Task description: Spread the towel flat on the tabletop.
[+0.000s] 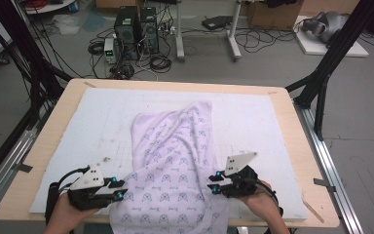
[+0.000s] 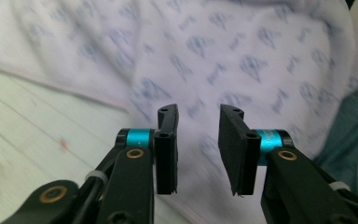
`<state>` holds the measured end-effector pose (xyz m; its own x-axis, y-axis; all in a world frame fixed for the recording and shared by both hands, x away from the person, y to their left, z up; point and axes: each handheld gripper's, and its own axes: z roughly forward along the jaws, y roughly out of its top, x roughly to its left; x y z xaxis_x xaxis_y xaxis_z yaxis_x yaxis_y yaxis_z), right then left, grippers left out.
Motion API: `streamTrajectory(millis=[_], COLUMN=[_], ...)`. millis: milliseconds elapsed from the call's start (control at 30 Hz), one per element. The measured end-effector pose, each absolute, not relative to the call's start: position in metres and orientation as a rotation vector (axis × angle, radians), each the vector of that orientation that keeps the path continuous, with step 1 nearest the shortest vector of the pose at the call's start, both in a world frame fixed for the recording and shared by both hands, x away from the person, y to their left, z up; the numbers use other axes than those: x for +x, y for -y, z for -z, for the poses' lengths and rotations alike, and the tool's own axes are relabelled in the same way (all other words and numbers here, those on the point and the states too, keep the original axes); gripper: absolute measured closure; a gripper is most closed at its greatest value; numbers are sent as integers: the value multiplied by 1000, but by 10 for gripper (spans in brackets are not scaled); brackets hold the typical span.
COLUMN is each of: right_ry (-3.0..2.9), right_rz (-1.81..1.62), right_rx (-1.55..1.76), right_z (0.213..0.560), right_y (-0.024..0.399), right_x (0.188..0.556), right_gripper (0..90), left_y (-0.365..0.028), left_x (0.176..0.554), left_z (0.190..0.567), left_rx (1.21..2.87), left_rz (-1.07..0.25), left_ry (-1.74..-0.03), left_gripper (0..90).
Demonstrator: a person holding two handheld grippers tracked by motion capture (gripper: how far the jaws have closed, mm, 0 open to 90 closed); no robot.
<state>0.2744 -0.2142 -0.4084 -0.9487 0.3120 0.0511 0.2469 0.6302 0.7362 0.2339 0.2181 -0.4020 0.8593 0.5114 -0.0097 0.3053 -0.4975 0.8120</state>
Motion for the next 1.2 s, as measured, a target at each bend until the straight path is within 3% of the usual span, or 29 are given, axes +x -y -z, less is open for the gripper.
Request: streamTrajectory(millis=[100, 167, 267, 500, 633, 700, 1067, 1200], right_ry=[-2725, -2707, -2703, -2728, -2741, -2753, -2758, -2757], right_rz=[-1188, -1154, -1140, -1062, -1038, -1024, -1051, -1063], right_rx=[520, 527, 512, 596, 622, 638, 616, 610], right_z=[408, 408, 410, 421, 426, 428, 427, 424], right_y=[214, 212, 208, 208, 207, 206, 205, 206], right_x=[292, 300, 307, 319, 323, 325, 324, 320], right_gripper=[660, 667, 682, 678, 663, 652, 648, 639], left_y=[-213, -210, -202, -191, -190, -189, -230, -231], left_x=[260, 277, 296, 326, 329, 329, 350, 345], left_z=[402, 405, 411, 435, 438, 436, 423, 419], left_rx=[2103, 2110, 2128, 2239, 2231, 2239, 2063, 2058], left_rz=[-313, -317, -348, -356, -335, -366, -513, -477], left_ry=[-632, -659, -693, -824, -835, -833, -1060, -1029], left_gripper=[647, 744, 782, 675, 848, 866, 865, 786])
